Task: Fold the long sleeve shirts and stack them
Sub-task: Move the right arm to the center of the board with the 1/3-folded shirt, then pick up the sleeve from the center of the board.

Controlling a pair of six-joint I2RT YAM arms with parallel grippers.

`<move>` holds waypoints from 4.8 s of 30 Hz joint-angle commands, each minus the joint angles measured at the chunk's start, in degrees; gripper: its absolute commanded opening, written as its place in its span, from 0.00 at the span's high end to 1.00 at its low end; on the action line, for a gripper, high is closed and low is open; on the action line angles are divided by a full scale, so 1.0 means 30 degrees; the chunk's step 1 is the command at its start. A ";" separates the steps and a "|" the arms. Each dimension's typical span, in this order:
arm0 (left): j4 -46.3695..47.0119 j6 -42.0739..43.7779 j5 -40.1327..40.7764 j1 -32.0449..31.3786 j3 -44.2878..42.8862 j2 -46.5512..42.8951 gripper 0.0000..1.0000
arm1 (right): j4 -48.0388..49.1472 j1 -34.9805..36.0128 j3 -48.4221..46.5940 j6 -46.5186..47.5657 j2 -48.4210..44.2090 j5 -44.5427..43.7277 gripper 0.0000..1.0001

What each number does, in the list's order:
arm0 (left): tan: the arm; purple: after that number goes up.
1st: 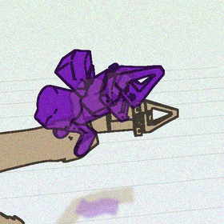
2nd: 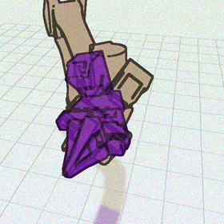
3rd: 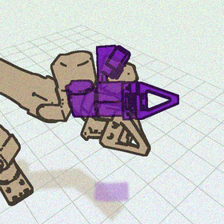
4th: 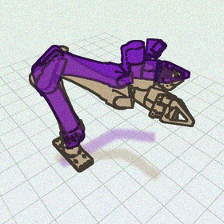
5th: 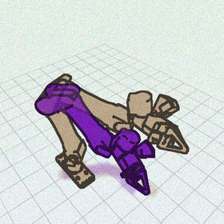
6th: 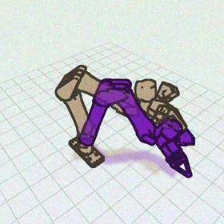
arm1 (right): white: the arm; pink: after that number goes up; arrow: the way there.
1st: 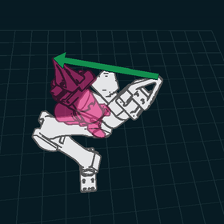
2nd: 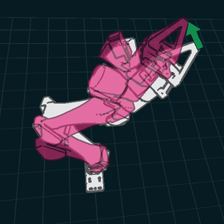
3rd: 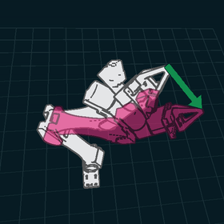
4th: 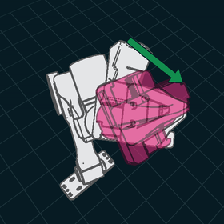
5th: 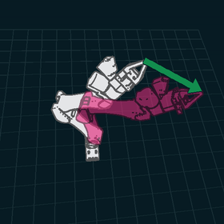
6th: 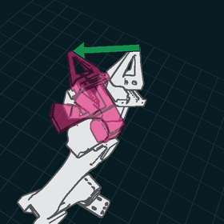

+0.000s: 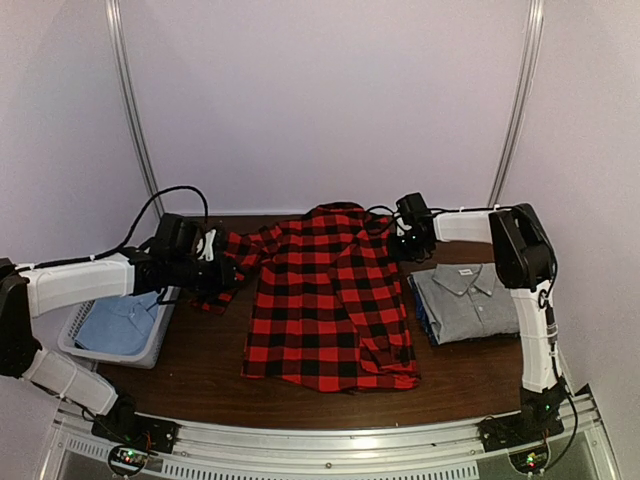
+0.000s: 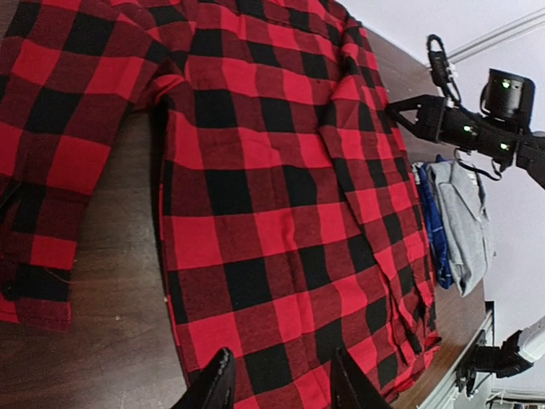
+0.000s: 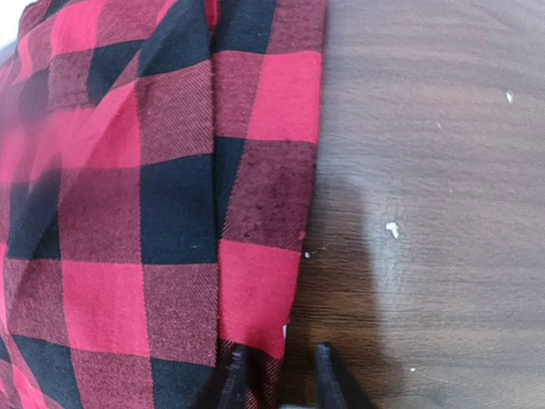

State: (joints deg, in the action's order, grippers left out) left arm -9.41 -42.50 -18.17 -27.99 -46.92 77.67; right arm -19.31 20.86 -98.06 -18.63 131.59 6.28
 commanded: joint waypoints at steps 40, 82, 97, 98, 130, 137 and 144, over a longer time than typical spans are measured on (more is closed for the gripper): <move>-0.2885 0.1698 0.7915 0.1507 -0.3268 0.8860 0.68 | 0.0644 0.6831 0.5796 -0.1488 -0.8220 -0.1645 0.40; -0.3427 0.3394 0.6783 0.2445 -0.4160 0.9232 0.48 | -0.0389 0.8242 0.4778 -0.1553 -0.7624 -0.2007 0.39; -0.4182 0.3211 0.8950 0.1898 -0.3076 1.0066 0.63 | -0.0631 0.9033 0.4298 -0.1406 -0.7169 -0.3020 0.39; -0.4271 0.3184 0.9027 0.1849 -0.3081 1.0147 0.64 | -0.0603 0.9063 0.4320 -0.1406 -0.7156 -0.2990 0.39; -0.5095 0.4289 0.8777 0.1448 -0.4239 0.5146 1.00 | 0.1180 0.9726 0.4722 -0.1334 -0.7701 -0.2696 0.39; -0.5305 0.5112 0.6295 0.1419 -0.4605 0.3153 1.00 | 0.3669 1.1054 0.4825 0.0487 -0.8173 -0.2460 0.38; -0.6555 0.5637 0.4230 0.1419 -0.6099 0.3019 1.00 | 0.7247 1.3930 0.4761 0.5720 -0.7916 -0.4945 0.30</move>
State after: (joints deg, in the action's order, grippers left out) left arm -27.38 -27.59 -0.32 -23.38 -62.08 87.66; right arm -6.24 58.39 -83.64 -12.69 109.14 -3.05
